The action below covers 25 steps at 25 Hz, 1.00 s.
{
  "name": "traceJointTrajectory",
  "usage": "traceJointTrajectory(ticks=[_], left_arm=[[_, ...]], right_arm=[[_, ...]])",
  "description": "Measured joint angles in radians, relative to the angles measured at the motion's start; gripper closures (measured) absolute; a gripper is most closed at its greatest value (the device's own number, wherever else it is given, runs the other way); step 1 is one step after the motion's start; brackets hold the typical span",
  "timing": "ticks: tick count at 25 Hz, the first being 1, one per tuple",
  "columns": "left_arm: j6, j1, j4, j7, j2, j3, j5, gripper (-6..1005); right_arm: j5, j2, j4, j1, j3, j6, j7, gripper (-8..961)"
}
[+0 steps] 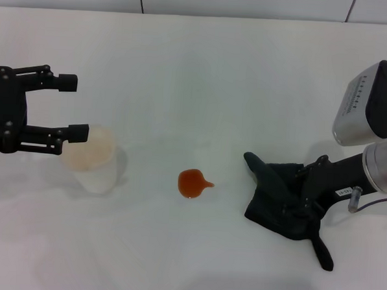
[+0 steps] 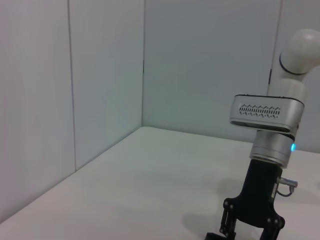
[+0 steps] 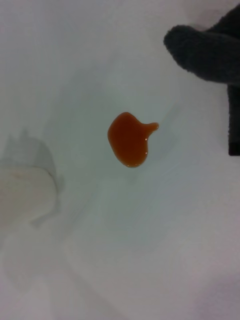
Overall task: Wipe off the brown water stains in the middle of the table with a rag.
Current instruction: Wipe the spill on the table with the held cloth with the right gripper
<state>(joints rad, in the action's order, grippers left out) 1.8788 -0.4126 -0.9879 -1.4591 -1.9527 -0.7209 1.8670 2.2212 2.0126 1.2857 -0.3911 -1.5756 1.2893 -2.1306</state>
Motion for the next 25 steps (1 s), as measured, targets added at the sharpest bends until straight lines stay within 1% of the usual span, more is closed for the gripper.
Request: traceJointTrajectory(ticks=[2, 5, 10, 16, 25], left_arm=[[0.001, 0.0, 0.0, 0.0, 0.0, 0.0, 0.0, 107], [0.002, 0.0, 0.0, 0.001, -0.001, 0.0, -0.001, 107], [0.002, 0.002, 0.0, 0.002, -0.002, 0.0, -0.002, 107], [0.003, 0.004, 0.0, 0.002, -0.002, 0.002, -0.002, 106], [0.004, 0.007, 0.0, 0.007, -0.003, 0.004, -0.002, 106]], right_arm=[[-0.003, 0.0, 0.0, 0.0, 0.003, 0.0, 0.0, 241], [-0.017, 0.0, 0.0, 0.0, 0.005, -0.001, 0.0, 482], [-0.026, 0.0, 0.0, 0.0, 0.002, -0.007, 0.0, 718], [-0.028, 0.0, 0.0, 0.001, -0.002, -0.009, 0.0, 851], [-0.067, 0.0, 0.001, 0.0, -0.013, -0.002, 0.008, 859]])
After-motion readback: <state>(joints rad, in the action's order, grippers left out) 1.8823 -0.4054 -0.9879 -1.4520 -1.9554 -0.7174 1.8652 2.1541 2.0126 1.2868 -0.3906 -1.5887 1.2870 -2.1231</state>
